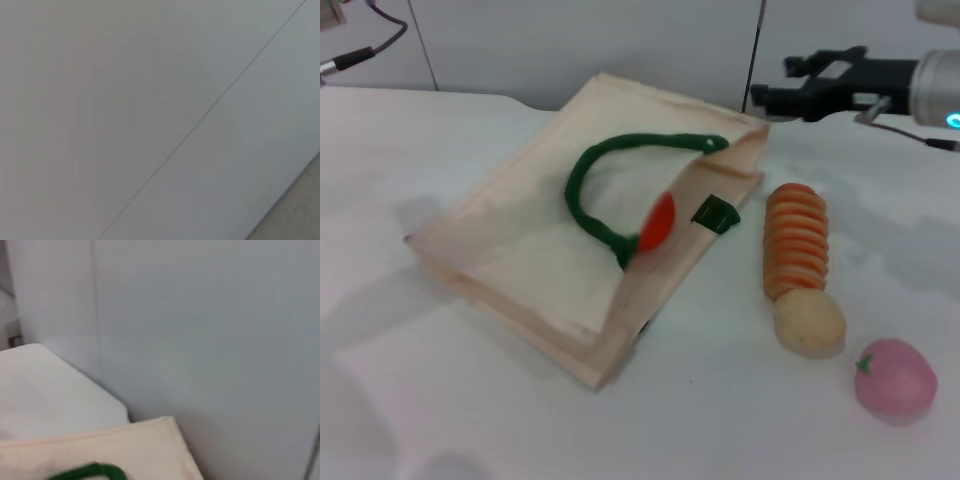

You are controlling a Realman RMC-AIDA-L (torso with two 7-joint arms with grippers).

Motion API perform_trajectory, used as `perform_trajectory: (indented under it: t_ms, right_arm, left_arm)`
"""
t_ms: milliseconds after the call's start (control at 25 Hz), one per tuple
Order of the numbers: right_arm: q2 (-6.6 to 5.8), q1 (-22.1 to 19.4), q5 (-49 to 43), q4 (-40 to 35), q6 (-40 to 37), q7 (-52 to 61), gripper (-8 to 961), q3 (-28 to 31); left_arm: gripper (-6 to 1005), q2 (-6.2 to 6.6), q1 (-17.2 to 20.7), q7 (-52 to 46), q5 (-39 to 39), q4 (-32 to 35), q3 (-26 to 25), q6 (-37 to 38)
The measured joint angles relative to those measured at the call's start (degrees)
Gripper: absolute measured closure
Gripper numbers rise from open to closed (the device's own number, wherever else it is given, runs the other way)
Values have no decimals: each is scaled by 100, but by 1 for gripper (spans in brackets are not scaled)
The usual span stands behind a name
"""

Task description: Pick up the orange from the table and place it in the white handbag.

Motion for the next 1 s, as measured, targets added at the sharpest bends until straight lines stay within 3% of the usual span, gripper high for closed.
perform_trajectory:
  t_ms: [480, 680, 1000]
  right_arm:
    - [-8, -449, 676, -510, 135, 120, 291, -15]
    - [-9, -706, 1224, -624, 162, -85, 291, -14]
    - [4, -1323, 2900, -550, 450, -1305, 291, -8]
  left_arm:
    - [410, -11, 91, 64, -23, 4, 0, -77]
    - [410, -65, 180, 399, -110, 4, -1, -112]
    - [411, -405, 476, 1590, -670, 11, -17, -551]
